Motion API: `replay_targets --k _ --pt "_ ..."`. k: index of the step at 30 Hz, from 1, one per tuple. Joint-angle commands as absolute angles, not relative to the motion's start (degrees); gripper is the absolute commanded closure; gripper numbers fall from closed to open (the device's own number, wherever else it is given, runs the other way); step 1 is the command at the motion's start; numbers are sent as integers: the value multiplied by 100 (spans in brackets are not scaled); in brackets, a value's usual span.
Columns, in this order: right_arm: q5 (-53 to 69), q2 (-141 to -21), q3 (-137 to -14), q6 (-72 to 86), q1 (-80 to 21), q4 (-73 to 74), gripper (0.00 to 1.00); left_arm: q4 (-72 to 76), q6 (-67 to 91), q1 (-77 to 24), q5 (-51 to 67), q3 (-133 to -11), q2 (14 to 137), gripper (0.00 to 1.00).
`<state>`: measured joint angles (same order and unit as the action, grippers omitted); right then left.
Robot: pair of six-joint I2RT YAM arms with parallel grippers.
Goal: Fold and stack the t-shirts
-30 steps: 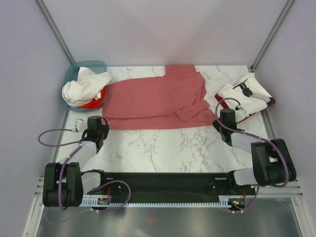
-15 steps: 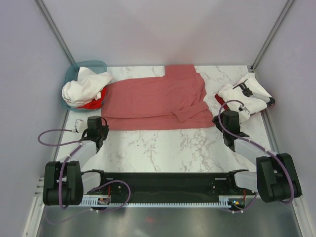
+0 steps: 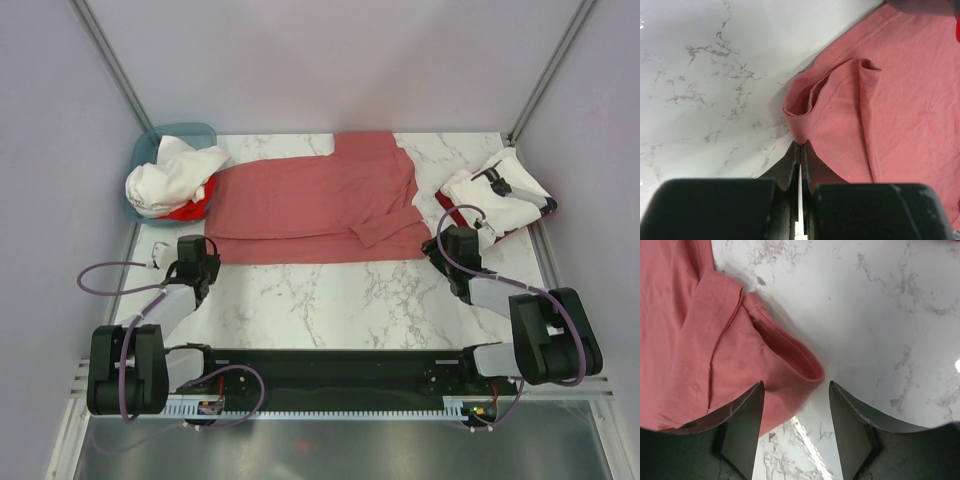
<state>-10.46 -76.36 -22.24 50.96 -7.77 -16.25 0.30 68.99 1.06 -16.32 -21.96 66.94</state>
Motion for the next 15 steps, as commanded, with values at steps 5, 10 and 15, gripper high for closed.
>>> replay_targets --k 5,10,15 --pt "-1203 -8244 -2425 5361 -774 -1828 53 53 6820 141 -1731 -2382 6750 98" --pt "-1326 -8131 -2680 5072 -729 -1470 100 53 6672 141 -1696 -2443 6785 98" --pt "-1740 -7245 -2821 5010 -738 -871 100 -148 6442 70 -1433 -2697 7127 98"
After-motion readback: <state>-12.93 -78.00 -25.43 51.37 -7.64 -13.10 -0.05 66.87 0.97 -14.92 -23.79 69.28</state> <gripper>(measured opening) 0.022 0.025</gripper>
